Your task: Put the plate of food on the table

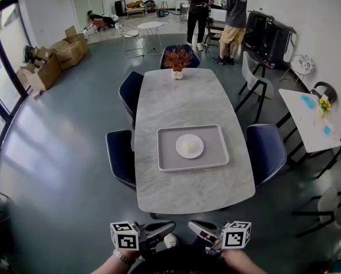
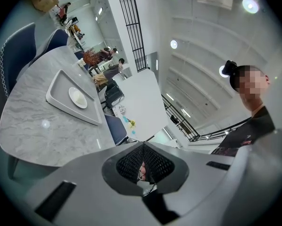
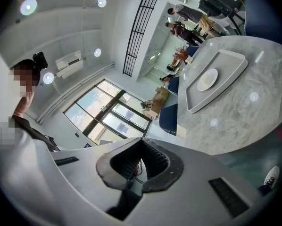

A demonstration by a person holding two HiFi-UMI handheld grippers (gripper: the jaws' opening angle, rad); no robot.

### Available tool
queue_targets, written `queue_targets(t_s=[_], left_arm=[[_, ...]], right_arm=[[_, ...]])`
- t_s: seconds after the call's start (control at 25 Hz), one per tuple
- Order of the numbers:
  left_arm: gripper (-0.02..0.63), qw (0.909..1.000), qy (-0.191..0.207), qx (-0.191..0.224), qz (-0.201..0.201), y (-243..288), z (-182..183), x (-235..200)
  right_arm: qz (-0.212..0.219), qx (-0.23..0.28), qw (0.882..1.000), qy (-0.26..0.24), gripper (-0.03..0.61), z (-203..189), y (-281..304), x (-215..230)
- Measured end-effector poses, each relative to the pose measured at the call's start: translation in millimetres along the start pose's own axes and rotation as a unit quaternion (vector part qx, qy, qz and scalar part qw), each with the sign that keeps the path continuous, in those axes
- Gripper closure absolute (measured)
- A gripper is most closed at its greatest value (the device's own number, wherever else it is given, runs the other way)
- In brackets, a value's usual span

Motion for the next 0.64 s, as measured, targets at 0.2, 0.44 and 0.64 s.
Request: queue_targets(t_s=[0.2,0.44,0.64], left_arm=[[0.606,1.0000,-0.001,0.001,0.004,-1.7,-0.8,-0.3],[0.606,1.0000,0.003,0.005,0.002,-0.2,2.4,3.5],[0.606,1.0000,0.004,0.001,0.001,1.2,2.6,5.5]], right_arm=[[0.005,0.006,1.000,0.006,0.568,-0.4,-1.8,0.1],[0.009,0.006,1.000,0.005,0.568,-0.2,-1.9,-0.2],[0.005,0.005,1.000,0.002,0.568,1.2,-5.0,-2.9]])
Point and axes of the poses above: the fingertips, and each gripper's own axes: y forward along the fingers, x to its right, z out of its top, the point moved 5 cm from there along -y, backward along the fingers, and after that the axes turned 3 degrees about -z, right-handed, at the moved point
